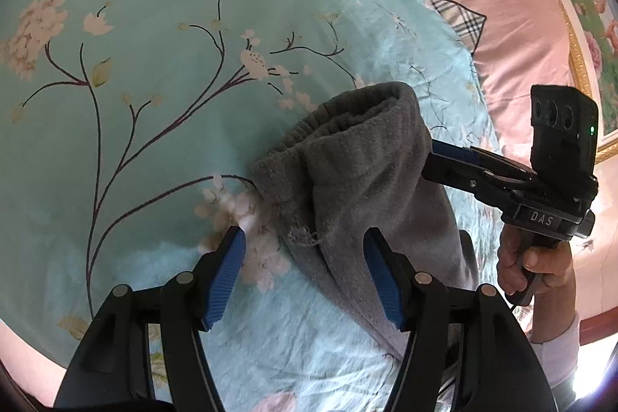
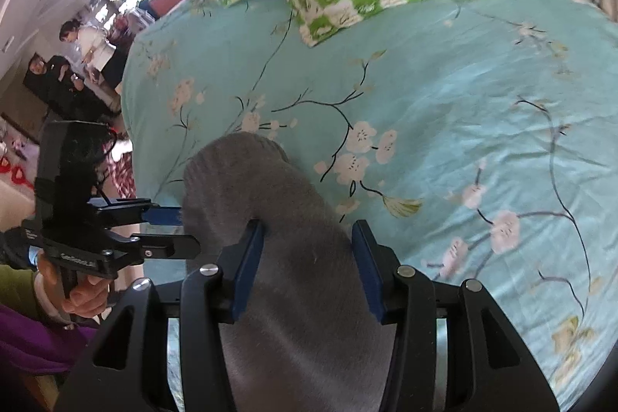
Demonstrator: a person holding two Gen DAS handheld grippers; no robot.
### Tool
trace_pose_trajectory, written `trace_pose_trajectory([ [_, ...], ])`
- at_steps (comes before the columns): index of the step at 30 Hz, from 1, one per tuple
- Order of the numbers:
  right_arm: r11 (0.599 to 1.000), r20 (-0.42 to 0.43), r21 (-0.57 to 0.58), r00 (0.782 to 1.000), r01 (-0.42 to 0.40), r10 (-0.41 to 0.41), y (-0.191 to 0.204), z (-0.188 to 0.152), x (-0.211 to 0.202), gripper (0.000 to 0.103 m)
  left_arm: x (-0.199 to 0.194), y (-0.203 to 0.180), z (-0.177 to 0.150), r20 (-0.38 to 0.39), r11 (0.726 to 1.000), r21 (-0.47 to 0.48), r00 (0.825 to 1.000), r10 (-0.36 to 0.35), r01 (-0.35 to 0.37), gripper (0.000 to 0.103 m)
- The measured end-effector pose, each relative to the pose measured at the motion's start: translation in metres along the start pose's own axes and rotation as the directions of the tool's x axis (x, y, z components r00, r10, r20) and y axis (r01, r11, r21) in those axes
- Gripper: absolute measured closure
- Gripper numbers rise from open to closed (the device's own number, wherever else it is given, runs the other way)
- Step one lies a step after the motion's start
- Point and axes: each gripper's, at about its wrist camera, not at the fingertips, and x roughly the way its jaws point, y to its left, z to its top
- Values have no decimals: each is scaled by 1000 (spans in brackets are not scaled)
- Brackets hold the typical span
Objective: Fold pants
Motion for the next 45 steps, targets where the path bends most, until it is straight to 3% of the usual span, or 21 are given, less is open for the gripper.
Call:
trace_pose_trajectory([
  [10,999,-59,-15,997,-49,48,-7,13,26,54,10,-9,3,31,998,17,998,55,-55,44],
  [13,996,-67,6,994,-88,89,-8,10,30,70,14,-12,5,36,998,30,998,54,-55,61],
  [14,995,-64,8,993,-97,97,-7,10,29,74,15,-13,6,31,998,33,998,48,-49,62],
  [19,995,-26,21,995,-94,94,0,5,13,86,7,-20,6,40,999,46,999,-5,3,81],
  [28,996,112,55,991,-77,70,18,-11,-54,88,-44,-66,-4,107,981,180,990,-86,66,87],
  [39,992,271,125,963,-30,-5,35,-69,-141,91,-86,-145,-43,113,911,388,974,-196,138,88],
  [45,985,370,170,928,-18,-47,46,-116,-177,92,-100,-188,-85,76,841,513,967,-244,172,88],
])
